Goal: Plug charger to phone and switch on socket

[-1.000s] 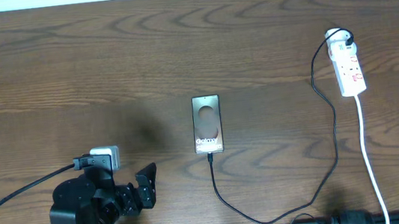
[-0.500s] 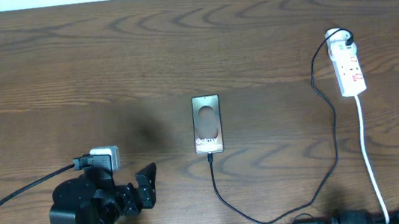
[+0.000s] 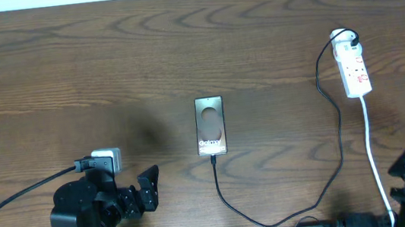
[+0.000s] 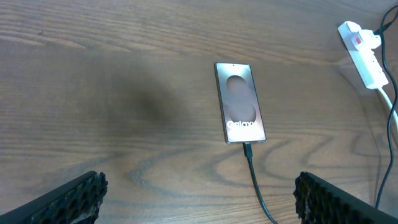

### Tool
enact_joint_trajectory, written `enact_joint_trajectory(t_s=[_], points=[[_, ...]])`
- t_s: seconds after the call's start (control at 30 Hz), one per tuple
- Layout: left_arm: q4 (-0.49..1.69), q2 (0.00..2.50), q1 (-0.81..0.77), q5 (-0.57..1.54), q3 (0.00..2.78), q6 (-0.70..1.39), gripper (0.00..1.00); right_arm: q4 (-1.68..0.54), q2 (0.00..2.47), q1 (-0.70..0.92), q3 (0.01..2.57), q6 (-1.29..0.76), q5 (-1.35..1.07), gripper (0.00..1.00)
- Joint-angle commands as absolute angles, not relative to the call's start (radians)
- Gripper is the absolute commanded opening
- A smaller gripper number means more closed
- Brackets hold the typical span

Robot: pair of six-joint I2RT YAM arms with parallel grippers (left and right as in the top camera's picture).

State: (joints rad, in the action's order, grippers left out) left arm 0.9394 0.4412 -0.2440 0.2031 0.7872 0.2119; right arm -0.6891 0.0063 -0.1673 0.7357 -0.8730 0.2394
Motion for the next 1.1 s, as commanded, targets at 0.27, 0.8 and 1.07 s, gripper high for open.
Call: enact_joint_trajectory(t_s=[0.27, 0.8, 1.07], points=[[0.942, 0.437, -0.241, 0.193, 0.788, 0.203, 0.98, -0.236, 0.007, -0.168, 0.449, -0.776, 0.027, 0.99], [0.942, 0.437, -0.241, 0.193, 0.788, 0.203, 0.98, 0.131, 0.006, -0.158, 0.136, -0.518, -0.112, 0.99], [0.942, 0.437, -0.241, 0.193, 0.788, 0.203, 0.98, 0.132, 0.005, -0.158, 0.019, -0.496, -0.104, 0.99]])
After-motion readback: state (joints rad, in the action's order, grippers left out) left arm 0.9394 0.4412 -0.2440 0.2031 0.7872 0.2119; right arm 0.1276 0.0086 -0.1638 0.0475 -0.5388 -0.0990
